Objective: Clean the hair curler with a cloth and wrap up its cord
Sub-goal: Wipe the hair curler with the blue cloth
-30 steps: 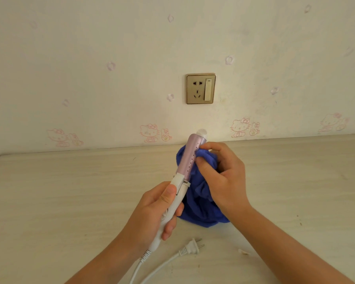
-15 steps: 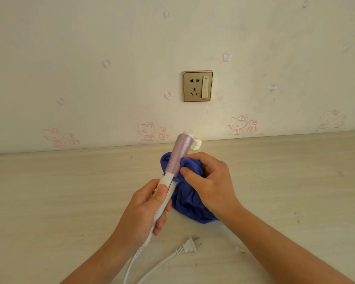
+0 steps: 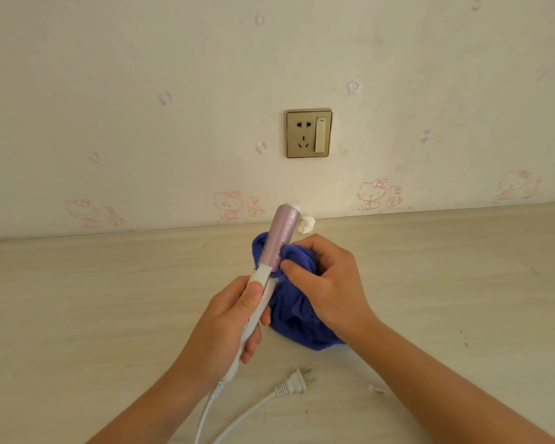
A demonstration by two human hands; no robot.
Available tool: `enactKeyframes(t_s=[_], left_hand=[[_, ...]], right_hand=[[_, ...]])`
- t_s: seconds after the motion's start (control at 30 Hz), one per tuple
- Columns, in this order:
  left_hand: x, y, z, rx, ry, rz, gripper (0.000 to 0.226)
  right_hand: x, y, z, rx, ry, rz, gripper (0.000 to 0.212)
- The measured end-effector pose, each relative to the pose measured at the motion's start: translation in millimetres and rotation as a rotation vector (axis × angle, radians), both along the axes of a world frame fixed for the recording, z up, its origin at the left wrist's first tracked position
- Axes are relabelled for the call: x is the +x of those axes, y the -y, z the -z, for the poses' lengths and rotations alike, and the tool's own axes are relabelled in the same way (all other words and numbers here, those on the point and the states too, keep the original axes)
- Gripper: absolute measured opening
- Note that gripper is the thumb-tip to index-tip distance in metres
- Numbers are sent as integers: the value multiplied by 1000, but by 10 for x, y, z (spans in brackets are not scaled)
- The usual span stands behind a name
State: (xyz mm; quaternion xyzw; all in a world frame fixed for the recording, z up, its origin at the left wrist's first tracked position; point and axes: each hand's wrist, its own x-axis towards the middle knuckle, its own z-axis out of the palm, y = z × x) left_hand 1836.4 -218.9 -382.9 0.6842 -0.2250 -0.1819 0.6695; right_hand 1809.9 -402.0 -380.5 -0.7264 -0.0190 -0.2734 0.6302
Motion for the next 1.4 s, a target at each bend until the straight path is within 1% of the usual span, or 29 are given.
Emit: enactKeyframes(t_s=[0.13,0.2,0.3,0.43,0.57,0.67,0.73,0.87,0.97,1.03,1.1,1.17,1.23,1.3,1.33,1.4], left_hand=[[-10,48,8,-11,-14,56,34],[-25,51,46,-9,-23,65,37],[-23,47,93,-28,-38,35,41],[42,-7,126,-54,-18,-29,37],[22,-1,177,-76,-39,6,31],[-31,33,236,-72,-23,7,27],[-54,42,283,-62,-8,-3,26],[-72,44,367,-71,4,-32,28],[-51,10,393,-91,-17,-101,36],[-41,2,407,-86,-14,-122,38],[-39,7,405,-93,1,-98,32],[-29,13,405,-106,7,-55,29],[-20,12,421,-95,22,-8,30],[-17,10,434,-67,43,15,32],[-14,5,440,-60,52,13,33],[-8,1,453,-72,61,-4,31]], right_hand=[[38,155,-96,42,25,153,22],[37,244,-131,87,41,182,24],[26,161,-83,57,26,138,24],[37,-55,57,-31,-8,-23,22],[49,22,66,-61,-3,41,21],[75,155,40,-5,4,149,20],[94,228,25,23,-3,181,18],[95,214,38,31,-9,160,16],[80,44,114,-83,-58,21,16],[76,-6,158,-134,-65,-32,17],[78,15,154,-142,-55,-10,16],[88,74,139,-109,-42,54,15],[112,161,113,-50,-16,162,15],[133,251,72,20,27,221,16],[133,271,59,35,37,223,16],[121,237,66,2,25,165,16]])
